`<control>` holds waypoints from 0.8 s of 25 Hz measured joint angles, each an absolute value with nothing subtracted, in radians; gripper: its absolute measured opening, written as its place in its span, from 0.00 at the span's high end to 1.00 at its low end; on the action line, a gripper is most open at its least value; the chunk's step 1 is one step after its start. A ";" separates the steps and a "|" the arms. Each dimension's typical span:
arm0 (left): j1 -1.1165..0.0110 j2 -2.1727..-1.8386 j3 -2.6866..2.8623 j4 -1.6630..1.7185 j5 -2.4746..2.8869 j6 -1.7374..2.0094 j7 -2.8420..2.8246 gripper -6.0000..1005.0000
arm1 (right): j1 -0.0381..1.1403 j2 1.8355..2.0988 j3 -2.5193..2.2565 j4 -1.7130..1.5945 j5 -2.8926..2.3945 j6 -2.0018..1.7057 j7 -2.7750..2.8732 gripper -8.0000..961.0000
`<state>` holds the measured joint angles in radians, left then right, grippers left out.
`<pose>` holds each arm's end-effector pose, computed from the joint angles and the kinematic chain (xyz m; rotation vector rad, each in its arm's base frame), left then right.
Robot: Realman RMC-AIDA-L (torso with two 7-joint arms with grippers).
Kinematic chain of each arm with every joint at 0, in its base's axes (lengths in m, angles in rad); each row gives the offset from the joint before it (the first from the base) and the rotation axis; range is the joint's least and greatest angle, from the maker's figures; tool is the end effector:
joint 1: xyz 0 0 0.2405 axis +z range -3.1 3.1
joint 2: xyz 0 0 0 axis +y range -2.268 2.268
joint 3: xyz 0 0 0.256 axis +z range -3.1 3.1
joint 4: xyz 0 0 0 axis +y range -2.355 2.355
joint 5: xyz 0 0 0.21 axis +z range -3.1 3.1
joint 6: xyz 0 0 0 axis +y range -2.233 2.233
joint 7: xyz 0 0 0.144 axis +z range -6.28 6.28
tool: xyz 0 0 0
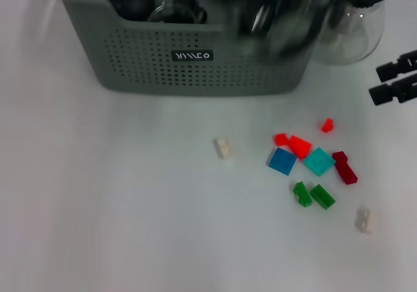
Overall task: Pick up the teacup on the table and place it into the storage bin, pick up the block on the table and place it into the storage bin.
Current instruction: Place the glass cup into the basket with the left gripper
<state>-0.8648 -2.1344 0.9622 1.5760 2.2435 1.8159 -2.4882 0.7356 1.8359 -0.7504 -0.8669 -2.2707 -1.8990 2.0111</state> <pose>-0.0342 0.3584 0.0668 -2.8614 -0.5967 -0.2337 0.2204 0.3648 0.1074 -2.9342 0.9934 0.1296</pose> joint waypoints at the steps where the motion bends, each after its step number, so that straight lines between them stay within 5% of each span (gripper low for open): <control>1: -0.892 -2.125 0.959 1.567 2.254 1.795 -2.495 0.95 | 0.735 1.832 -0.750 -0.867 -2.277 -1.905 2.014 0.12; 5: -1.015 -2.082 0.998 1.445 2.381 1.632 -2.527 0.95 | 0.728 1.818 -0.745 -0.871 -2.298 -1.917 2.018 0.12; 10: -1.122 -2.068 1.007 1.202 2.563 1.411 -2.535 0.95 | 0.711 1.802 -0.741 -0.872 -2.299 -1.922 2.013 0.12; 20: -1.200 -2.036 1.011 0.821 2.625 1.121 -2.528 0.95 | 0.717 1.797 -0.742 -0.875 -2.359 -1.914 1.997 0.12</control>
<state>-1.1998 -2.0355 1.0114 0.8211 2.6253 1.1212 -2.5283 0.7171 1.7969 -0.7422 -0.8746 -2.3592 -1.9140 1.9975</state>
